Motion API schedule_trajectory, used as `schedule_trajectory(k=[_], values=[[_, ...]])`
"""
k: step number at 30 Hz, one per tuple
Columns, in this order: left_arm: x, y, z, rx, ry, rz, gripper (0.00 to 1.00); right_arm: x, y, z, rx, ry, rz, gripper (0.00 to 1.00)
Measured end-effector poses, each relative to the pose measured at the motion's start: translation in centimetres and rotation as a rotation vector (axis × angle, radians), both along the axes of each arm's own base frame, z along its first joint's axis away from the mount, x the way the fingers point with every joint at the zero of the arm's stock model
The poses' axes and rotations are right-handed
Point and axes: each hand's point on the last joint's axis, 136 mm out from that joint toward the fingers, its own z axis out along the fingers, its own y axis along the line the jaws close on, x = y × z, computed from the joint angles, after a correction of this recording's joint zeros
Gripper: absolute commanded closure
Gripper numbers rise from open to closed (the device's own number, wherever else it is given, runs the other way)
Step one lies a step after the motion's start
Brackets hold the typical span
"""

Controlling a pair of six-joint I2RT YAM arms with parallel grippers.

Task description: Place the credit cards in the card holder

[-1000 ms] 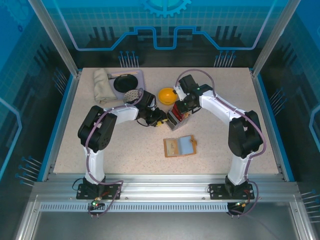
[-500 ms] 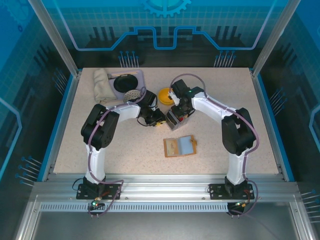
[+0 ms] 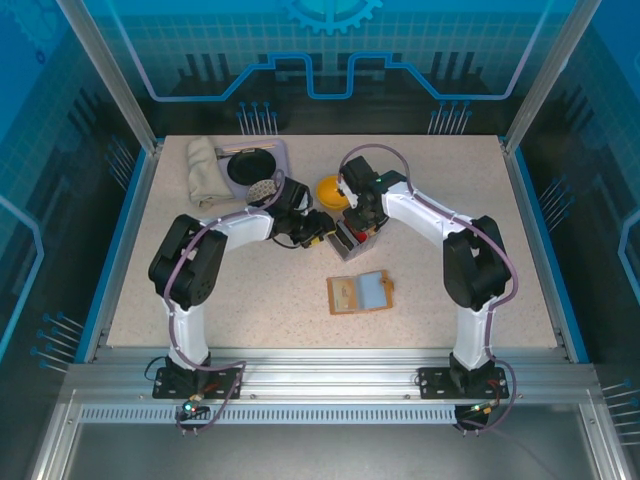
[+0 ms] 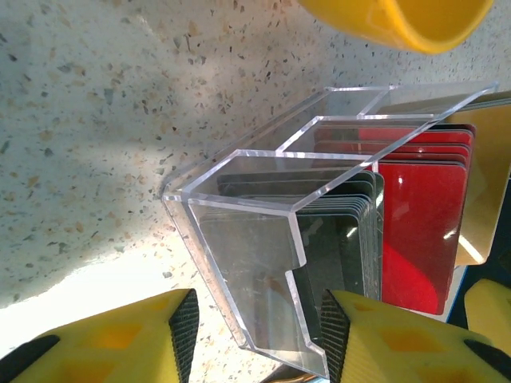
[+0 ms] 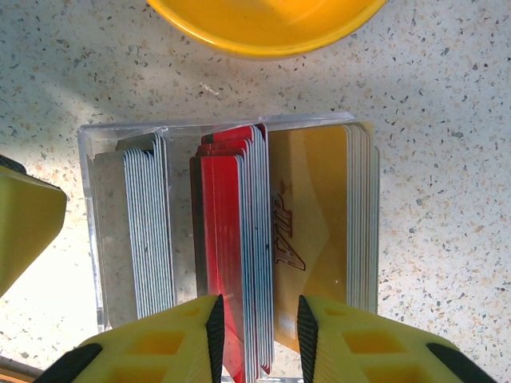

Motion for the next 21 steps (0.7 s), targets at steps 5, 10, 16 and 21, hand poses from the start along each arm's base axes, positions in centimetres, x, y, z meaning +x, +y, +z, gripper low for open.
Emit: schedule_trajectory(k=[5, 10, 16, 21], values=[[0.7, -0.5, -0.3, 0.002, 0.023, 0.011, 0.57, 0.0, 0.0, 0.0, 0.000, 0.000, 0.000, 0.67], [0.9, -1.4, -1.3, 0.021, 0.052, 0.000, 0.70, 0.0, 0.0, 0.0, -0.001, 0.000, 0.000, 0.66], [1.0, -1.5, -1.1, 0.074, 0.031, -0.030, 0.80, 0.1, -0.3, 0.0, -0.020, -0.009, 0.003, 0.63], [0.9, -1.4, -1.1, 0.110, -0.004, -0.080, 0.81, -0.3, -0.1, 0.0, -0.039, -0.003, 0.018, 0.61]])
